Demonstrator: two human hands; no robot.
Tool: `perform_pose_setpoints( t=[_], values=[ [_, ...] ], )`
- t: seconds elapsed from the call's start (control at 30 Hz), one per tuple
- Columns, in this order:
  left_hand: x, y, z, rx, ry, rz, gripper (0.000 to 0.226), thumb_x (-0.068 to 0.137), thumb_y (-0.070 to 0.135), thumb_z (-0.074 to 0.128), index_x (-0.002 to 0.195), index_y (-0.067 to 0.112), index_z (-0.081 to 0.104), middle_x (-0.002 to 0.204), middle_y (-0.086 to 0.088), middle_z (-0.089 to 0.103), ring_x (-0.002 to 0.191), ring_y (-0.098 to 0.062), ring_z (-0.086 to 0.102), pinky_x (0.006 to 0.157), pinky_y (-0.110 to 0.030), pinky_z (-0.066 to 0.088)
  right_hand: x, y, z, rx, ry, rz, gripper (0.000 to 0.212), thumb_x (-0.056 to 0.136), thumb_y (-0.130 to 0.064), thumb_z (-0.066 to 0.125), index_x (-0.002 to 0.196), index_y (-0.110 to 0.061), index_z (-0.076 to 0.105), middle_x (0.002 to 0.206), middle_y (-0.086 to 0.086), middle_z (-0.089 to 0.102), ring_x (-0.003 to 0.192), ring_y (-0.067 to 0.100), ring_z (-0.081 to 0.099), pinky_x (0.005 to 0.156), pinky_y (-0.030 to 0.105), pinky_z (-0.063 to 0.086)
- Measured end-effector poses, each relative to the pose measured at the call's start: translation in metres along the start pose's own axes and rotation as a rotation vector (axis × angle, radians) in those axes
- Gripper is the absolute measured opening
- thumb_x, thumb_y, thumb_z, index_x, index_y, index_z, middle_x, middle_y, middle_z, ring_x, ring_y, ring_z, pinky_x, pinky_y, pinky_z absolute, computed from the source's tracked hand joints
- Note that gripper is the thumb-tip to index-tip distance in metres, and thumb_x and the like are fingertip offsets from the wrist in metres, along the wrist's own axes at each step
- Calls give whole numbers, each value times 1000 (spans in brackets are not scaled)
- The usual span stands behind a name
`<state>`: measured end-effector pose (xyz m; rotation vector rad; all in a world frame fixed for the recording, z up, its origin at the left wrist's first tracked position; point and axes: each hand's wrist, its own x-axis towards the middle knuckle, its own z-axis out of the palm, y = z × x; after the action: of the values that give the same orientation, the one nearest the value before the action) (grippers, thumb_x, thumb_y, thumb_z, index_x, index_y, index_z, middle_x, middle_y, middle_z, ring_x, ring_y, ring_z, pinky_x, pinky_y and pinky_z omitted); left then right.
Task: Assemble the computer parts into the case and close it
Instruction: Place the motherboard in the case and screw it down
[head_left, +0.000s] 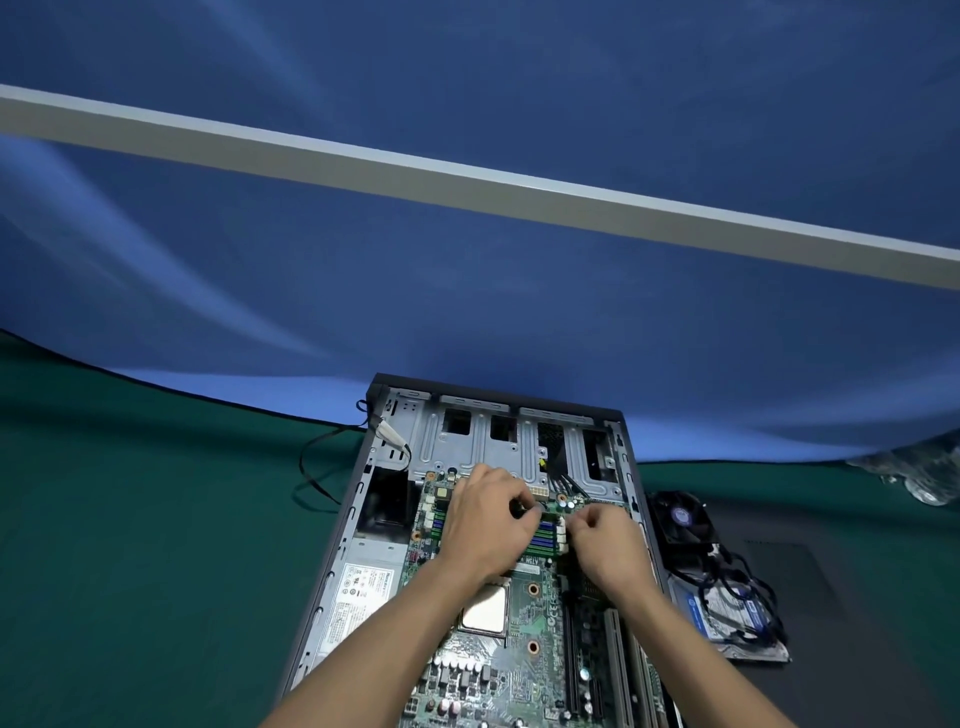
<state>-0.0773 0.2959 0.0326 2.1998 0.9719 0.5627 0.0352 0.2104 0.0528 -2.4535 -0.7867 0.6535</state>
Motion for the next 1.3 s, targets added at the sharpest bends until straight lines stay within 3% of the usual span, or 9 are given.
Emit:
perform_pose_setpoints(
  t=[0.33,0.53,0.63,0.9,1.03,1.13,1.23,1.3],
  values=[
    [-2,-5,3,-10,36,39,16,88,40,61,89,27,69,94,17,61,101,-4,41,87,-24,24,-1,4,-1,111,7,-1,28,95,-19,57,67,-22,61,62,-6,62,54,9,52,50,22,37],
    [-6,-9,3,-65,0,13,8,86,40,63,83,33,64,86,25,43,95,-5,35,83,-26,27,0,3,1,59,3,8,23,95,-25,55,74,-20,63,64,-4,63,59,13,55,55,25,38],
    [-6,-12,3,-47,-16,19,5,85,40,64,87,35,63,96,15,47,97,-8,37,83,-26,28,0,4,2,48,5,7,23,95,-25,55,74,-21,63,65,-4,63,60,14,55,56,26,39],
    [-5,-14,6,49,28,141,16,87,36,64,94,24,72,92,16,63,101,-6,41,90,-22,24,0,8,1,95,-8,-2,27,95,-25,55,69,-23,59,60,-3,61,53,15,51,55,27,38],
    [-6,-13,7,-6,44,82,20,89,41,59,87,25,70,84,22,53,98,-3,38,88,-24,24,-1,9,1,117,-10,-32,29,95,-28,55,68,-21,60,60,-2,61,54,14,51,54,26,37],
    [-4,-7,9,-7,60,13,23,90,42,57,82,23,68,80,22,47,94,-4,36,82,-22,20,-1,6,1,122,-5,-32,43,93,-41,56,57,-18,50,50,-6,50,50,14,46,54,29,35],
    [-4,-6,14,92,60,23,23,91,44,55,90,23,65,90,14,47,97,-8,38,88,-24,26,0,-4,-1,-34,-27,-13,48,92,-51,52,56,-20,45,51,-8,50,51,14,48,52,27,34],
    [-4,-8,15,104,80,17,27,91,45,53,106,23,62,99,10,44,98,-9,38,91,-25,31,0,-10,1,-207,-49,-32,47,94,-56,42,69,-18,51,67,-3,61,64,17,56,62,29,40]
  ],
)
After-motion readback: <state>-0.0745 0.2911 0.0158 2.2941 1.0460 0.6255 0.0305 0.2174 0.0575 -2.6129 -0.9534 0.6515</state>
